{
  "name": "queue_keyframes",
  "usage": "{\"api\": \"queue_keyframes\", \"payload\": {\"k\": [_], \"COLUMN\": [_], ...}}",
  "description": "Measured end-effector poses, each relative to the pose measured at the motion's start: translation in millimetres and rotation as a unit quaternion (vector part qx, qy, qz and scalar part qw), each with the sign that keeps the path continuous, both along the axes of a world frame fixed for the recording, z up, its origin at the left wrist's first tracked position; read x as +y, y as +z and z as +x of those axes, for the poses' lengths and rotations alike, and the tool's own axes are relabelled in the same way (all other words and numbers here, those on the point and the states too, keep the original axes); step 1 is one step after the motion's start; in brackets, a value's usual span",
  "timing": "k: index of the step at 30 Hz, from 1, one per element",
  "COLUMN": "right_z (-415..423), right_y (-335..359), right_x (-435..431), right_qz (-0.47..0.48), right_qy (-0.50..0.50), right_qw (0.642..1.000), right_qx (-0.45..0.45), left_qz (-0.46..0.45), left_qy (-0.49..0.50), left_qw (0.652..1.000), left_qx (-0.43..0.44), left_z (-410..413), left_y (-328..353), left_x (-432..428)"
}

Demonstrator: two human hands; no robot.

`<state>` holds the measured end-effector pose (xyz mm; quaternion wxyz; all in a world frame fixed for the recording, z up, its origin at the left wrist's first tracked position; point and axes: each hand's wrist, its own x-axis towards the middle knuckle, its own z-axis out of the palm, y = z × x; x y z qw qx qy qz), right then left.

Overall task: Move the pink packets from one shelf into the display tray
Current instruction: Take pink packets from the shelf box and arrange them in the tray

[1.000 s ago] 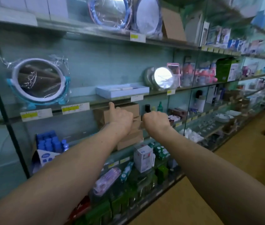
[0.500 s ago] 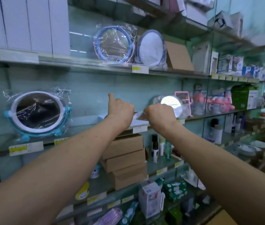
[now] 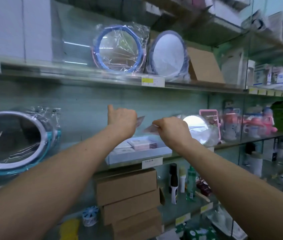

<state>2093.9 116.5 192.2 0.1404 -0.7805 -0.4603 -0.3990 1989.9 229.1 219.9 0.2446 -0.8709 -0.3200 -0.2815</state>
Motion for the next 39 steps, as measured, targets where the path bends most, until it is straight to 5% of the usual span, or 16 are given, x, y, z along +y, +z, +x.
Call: {"api": "queue_keyframes", "payload": {"k": [5,9,14,19,26,31,39], "right_z": [40,72,111,152,186,183,157], "right_y": [-5,-6,0,7,-5,-5,0], "right_x": [22,44,60,70,99,101,117], "right_qz": [0.006,0.005,0.002,0.009,0.046,0.095,0.118], "right_qy": [0.038,0.078,0.121,0.179,0.311,0.368,0.46], "right_qw": [0.999,0.995,0.984,0.957,0.814,0.765,0.666], "right_qx": [0.029,0.063,0.128,0.229,0.488,0.52,0.576], "left_qz": [-0.049,-0.184,-0.388,-0.455,-0.455,-0.439,-0.594], "left_qy": [0.027,0.017,-0.017,-0.019,0.037,0.07,0.035], "left_qw": [0.998,0.98,0.892,0.831,0.811,0.816,0.702], "left_qx": [-0.01,-0.074,-0.231,-0.319,-0.365,-0.369,-0.391], "left_z": [29,46,60,73,71,58,53], "left_y": [-4,-6,-1,-5,-24,-27,-30], "left_x": [27,40,49,45,54,67,83]}}
